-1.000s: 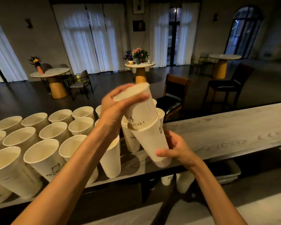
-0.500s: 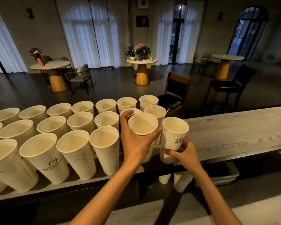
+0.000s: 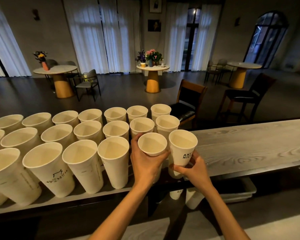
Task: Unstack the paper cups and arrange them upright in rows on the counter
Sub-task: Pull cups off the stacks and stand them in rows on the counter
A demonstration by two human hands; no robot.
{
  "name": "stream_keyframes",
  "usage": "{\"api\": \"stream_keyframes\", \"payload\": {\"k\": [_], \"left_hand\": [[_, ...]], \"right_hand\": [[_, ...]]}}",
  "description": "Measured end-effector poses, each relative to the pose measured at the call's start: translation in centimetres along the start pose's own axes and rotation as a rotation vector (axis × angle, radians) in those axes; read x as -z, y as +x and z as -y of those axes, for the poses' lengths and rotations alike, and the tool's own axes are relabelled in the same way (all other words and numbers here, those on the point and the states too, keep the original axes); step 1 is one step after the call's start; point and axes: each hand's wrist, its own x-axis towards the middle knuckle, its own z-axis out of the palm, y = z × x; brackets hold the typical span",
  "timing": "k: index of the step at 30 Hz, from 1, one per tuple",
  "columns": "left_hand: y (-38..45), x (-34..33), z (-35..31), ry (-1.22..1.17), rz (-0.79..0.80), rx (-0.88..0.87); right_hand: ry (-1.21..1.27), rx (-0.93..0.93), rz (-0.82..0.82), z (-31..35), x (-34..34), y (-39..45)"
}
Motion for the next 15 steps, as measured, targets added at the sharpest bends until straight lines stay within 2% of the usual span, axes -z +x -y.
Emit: {"api": "stream_keyframes", "payload": {"k": [9, 15], "left_hand": [[-2.1, 0.4, 3.3, 0.076, 0.087, 0.175], [-3.1, 1.3, 5.1, 0.163, 0.177, 0.240]], "right_hand": [[-0.101, -0.065, 0.068, -1.2, -0.6, -0.5], [-0.136, -0.065, -0.028, -1.1, -1.4, -1.7]]}}
